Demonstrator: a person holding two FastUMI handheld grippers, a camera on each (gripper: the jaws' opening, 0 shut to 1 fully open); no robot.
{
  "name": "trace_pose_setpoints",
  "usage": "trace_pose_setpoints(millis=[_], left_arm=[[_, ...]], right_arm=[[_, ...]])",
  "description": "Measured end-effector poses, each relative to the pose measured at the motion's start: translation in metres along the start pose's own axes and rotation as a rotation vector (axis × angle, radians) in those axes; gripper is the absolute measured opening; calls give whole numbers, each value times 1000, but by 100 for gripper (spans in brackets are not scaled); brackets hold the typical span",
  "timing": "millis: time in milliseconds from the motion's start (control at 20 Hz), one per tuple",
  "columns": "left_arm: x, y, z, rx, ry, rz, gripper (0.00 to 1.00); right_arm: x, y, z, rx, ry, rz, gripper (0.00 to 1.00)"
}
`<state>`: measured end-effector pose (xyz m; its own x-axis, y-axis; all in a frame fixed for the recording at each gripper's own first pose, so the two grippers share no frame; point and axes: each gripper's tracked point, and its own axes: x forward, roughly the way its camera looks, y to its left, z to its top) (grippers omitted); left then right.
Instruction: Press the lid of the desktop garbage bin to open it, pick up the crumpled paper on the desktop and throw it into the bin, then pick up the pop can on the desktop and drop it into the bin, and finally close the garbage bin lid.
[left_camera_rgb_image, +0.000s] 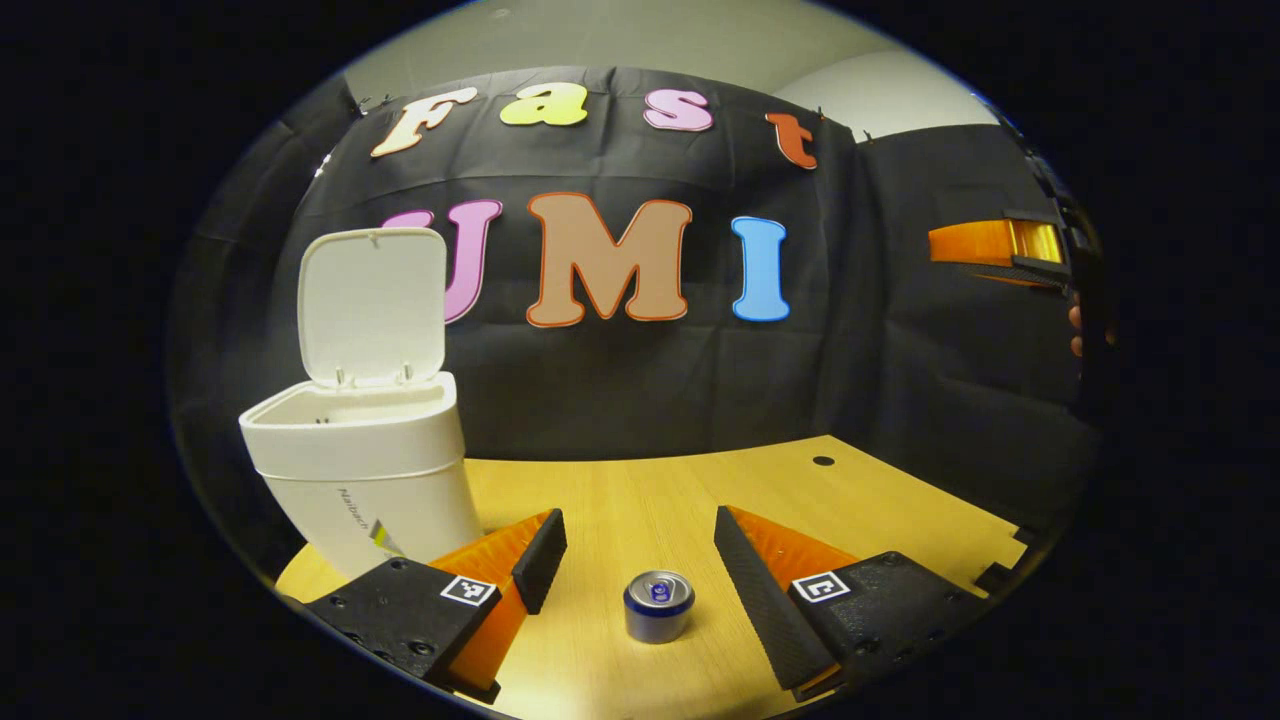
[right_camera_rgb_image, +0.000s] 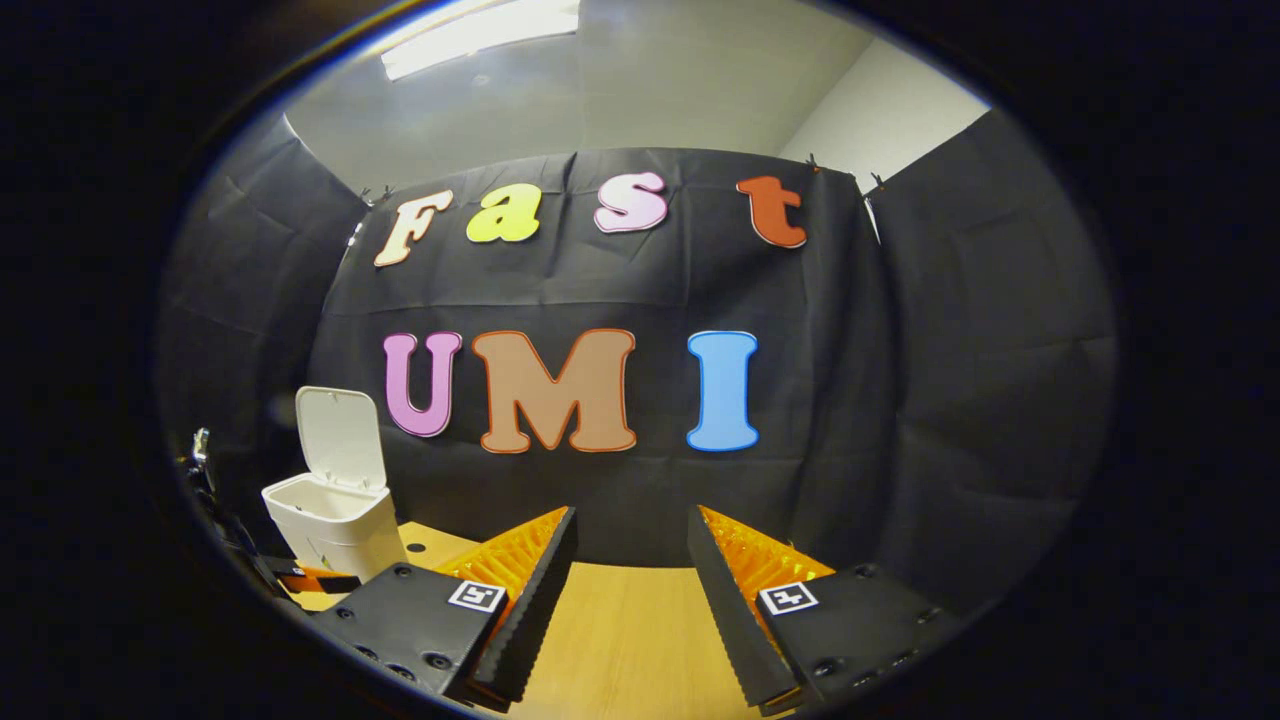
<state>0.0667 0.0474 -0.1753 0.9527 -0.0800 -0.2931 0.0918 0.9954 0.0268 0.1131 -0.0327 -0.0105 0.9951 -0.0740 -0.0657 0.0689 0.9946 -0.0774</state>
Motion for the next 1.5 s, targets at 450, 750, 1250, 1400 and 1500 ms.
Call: trace_pose_setpoints(millis=[450,750,1250,1400,1500], left_arm=[[58,-14,-97,5,222,-5,92],[74,-9,-141,38,360,10,92],[66,-22,-16,91,109,-47,77],[56,-21,41,78,29,-63,76],[50,-11,76,73,-17,-47,76]], right_arm=[[-29,-45,-38,-7,97,-79,77],[-37,-49,-51,-42,135,-86,77],[-38,-36,-45,-19,114,-38,77],[-36,-26,-42,3,98,-13,77],[-35,-19,-41,16,91,5,77]])
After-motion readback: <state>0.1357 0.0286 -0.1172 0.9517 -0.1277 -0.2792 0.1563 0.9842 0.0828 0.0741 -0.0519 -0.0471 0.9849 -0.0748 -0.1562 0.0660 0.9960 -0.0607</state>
